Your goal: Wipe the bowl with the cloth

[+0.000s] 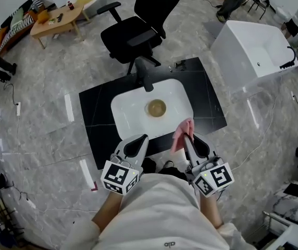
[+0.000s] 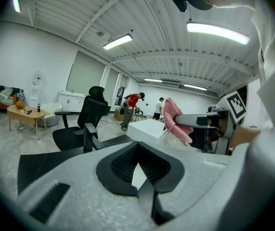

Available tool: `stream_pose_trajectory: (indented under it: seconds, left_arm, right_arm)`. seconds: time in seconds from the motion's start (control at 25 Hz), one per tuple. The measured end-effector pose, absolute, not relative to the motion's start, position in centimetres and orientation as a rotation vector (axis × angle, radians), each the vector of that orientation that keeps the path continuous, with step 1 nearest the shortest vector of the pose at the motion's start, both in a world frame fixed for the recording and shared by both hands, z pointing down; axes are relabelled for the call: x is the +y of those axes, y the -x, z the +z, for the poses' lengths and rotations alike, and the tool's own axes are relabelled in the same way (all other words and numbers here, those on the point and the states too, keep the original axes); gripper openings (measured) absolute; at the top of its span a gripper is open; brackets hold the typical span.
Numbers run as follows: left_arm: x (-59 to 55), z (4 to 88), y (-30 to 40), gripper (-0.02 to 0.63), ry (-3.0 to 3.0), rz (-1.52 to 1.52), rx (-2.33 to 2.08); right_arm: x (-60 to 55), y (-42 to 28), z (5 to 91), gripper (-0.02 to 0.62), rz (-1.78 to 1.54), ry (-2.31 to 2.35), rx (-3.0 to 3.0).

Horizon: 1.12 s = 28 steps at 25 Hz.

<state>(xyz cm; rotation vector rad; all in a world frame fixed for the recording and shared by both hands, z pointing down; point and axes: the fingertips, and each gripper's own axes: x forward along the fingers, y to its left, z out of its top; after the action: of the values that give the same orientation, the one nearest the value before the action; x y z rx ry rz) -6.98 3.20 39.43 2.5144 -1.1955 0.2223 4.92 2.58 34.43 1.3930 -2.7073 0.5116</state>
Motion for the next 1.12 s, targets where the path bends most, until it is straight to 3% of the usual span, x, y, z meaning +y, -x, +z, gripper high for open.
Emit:
stream_pose_trajectory:
  seconds: [0.36, 1.12]
  left_arm:
    - [0.1, 40.8, 9.6, 0.012, -2.47, 0.251, -1.186]
    - [-2.3, 43.8, 8.4, 0.012, -2.373, 0.305, -1.206]
  right_arm:
    - [0.7, -3.4, 36.0, 0.029, 0.546, -1.45, -2.64]
    - [-2.1, -3.3, 39.2, 0.029, 0.577, -1.32, -2.64]
